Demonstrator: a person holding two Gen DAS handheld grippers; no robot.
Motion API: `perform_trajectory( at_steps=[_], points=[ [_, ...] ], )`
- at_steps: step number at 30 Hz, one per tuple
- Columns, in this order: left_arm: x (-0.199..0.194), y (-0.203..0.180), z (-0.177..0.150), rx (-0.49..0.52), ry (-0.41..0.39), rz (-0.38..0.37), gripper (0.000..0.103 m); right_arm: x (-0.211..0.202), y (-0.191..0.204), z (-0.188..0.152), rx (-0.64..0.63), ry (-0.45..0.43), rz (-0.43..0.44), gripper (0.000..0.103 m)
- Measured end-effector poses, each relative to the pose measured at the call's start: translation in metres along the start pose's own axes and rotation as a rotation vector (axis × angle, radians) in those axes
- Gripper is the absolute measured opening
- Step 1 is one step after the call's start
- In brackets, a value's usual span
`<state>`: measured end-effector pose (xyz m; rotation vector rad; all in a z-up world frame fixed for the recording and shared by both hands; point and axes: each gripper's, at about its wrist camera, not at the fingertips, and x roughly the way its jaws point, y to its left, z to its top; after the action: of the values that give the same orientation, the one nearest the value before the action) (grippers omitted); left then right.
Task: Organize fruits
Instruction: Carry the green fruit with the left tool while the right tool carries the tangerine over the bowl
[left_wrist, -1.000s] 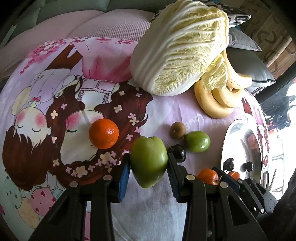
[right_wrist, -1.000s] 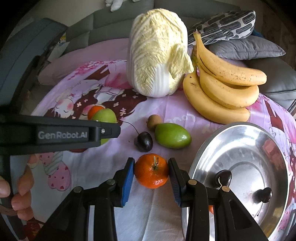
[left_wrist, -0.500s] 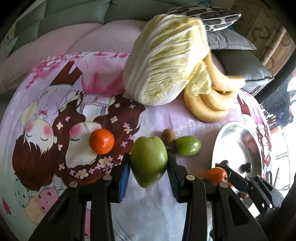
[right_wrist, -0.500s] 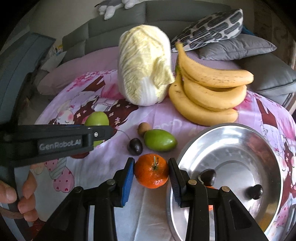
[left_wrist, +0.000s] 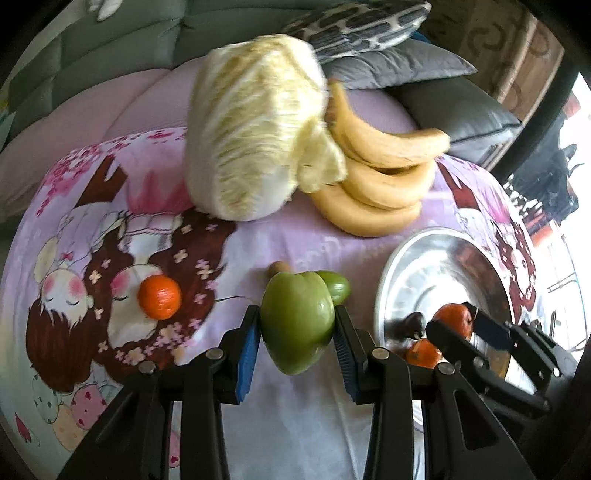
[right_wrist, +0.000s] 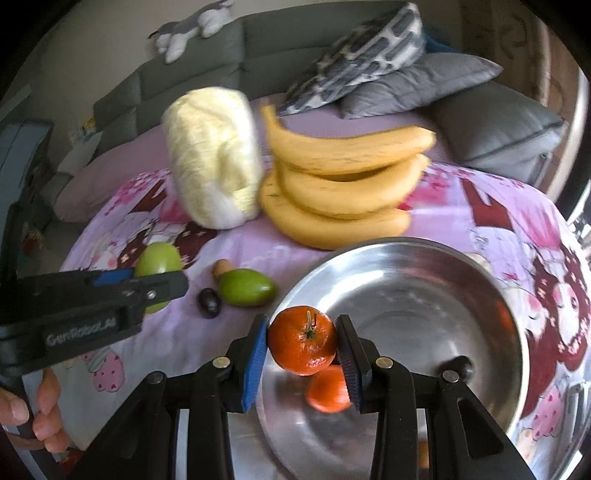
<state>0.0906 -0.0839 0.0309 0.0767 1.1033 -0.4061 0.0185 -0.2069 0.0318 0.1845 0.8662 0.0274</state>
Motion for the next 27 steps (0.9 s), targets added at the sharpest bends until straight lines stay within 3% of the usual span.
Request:
perform_trajectory(
  at_steps=[17, 27],
  points=[
    [0.027, -0.083, 0.014, 0.148, 0.032, -0.049, 0.040, -0.022, -0.095, 0.000, 0.199, -0.033, -0.133, 0.039],
    [0.048, -0.121, 0.018, 0.229, 0.061, -0.051, 0.040, -0.015, -0.110, 0.005, 0.237, -0.057, -0.115, 0.040]
  ],
)
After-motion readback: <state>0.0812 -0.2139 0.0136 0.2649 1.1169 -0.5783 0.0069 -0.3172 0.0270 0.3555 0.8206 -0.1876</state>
